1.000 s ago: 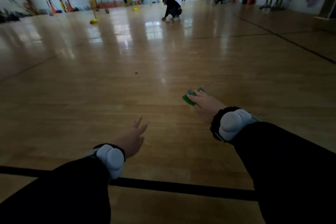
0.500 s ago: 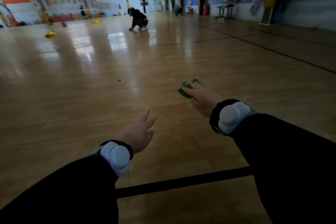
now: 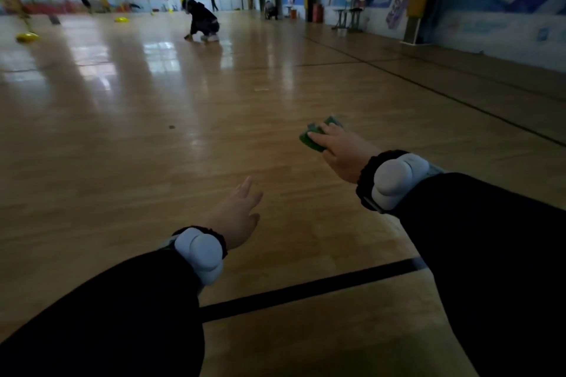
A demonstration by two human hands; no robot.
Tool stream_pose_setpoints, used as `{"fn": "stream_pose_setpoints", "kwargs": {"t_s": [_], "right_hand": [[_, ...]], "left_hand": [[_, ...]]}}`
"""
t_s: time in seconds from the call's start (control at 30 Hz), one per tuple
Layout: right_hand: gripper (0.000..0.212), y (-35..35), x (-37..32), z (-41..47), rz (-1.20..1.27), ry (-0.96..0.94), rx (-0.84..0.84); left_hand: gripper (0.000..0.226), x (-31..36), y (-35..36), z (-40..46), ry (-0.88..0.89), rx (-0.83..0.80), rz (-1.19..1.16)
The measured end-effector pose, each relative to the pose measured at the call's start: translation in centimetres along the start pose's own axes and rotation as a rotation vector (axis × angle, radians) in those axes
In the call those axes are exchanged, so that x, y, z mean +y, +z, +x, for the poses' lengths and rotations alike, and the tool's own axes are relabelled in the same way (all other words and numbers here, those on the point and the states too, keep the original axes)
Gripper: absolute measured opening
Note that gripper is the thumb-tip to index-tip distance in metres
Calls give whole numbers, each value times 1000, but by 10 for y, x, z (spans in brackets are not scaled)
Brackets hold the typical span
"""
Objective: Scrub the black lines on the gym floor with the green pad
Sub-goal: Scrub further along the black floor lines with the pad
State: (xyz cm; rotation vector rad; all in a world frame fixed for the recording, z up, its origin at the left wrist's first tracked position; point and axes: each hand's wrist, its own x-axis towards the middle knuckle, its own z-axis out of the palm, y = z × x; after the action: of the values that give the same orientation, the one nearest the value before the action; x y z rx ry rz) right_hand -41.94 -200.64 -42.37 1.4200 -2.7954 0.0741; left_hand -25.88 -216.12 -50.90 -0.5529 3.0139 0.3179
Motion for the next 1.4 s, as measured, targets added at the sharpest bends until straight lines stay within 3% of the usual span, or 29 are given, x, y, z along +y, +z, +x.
{"fn": "stream_pose_setpoints", "kwargs": {"t_s": [0.27,0.53,0.73,1.0,1.2,1.4], "right_hand": [[52,63,25,32,109,-50,-101],[55,101,3,51,195,-110,-168],[58,167,-24,54,255,-58,-252],[48,244,-31,62,272,35,-380],[57,319,-47,63,254,57,-421],[63,378,-60,48,51,53,-548]], "left_hand": [[55,-1,20,-6,-162,-67,27],[55,-21,50,-27,-231,-116,57],[55,-54,100,-31,-293,-156,4],[56,-75,150,-26,-274,-248,51],[57,-111,201,-27,-292,-343,-87],[61,-136,230,-27,-326,-406,-100]]}}
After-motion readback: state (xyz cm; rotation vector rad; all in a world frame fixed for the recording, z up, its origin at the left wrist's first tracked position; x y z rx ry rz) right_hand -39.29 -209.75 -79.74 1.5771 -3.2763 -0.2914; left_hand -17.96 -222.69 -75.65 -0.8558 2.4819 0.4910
